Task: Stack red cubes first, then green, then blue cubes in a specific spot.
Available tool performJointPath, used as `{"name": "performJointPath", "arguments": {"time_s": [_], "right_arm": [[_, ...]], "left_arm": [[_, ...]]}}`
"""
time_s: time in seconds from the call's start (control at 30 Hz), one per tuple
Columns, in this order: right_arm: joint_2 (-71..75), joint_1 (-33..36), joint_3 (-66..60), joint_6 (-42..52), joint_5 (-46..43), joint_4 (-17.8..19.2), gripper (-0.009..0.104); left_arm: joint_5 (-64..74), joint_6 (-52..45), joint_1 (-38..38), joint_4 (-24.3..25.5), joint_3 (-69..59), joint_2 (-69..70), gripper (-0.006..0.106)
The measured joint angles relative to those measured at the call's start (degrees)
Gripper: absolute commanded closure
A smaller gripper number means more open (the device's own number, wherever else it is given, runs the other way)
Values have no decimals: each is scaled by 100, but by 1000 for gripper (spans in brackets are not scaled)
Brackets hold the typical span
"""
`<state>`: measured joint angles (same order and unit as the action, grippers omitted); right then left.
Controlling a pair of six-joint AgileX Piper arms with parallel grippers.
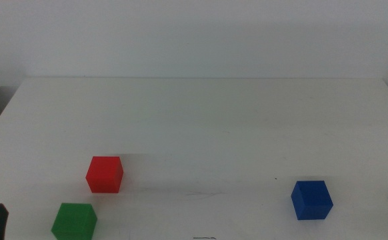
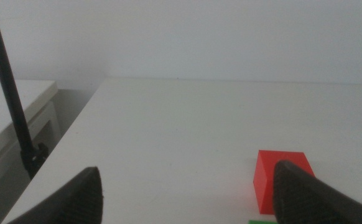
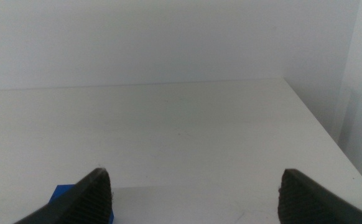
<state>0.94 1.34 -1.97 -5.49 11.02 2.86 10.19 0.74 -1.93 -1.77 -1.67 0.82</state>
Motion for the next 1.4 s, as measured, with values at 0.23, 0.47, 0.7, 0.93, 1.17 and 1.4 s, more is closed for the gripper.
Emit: {"name": "performJointPath", "arguments": {"time_s": [0.23, 0.47, 0.7, 0.93, 1.17, 1.4], "right_arm": [[0, 0, 0, 0, 0, 0, 23], [0, 0, 0, 0, 0, 0, 23], [0, 0, 0, 0, 0, 0, 23], [0, 0, 0, 0, 0, 0, 23], [0, 0, 0, 0, 0, 0, 23], [0, 0, 0, 0, 0, 0, 23]], "left_arm": [[265, 0, 0, 0, 828, -879, 7], [1434, 0, 0, 0, 2576, -2634, 7], [2868, -5, 0, 0, 4323, -3958, 12], [4360, -5, 0, 0, 5469, -4896, 22], [4663, 0, 0, -116, 5848, -5717, 18], [5240, 74, 93, -367, 6453, -6767, 7]]}}
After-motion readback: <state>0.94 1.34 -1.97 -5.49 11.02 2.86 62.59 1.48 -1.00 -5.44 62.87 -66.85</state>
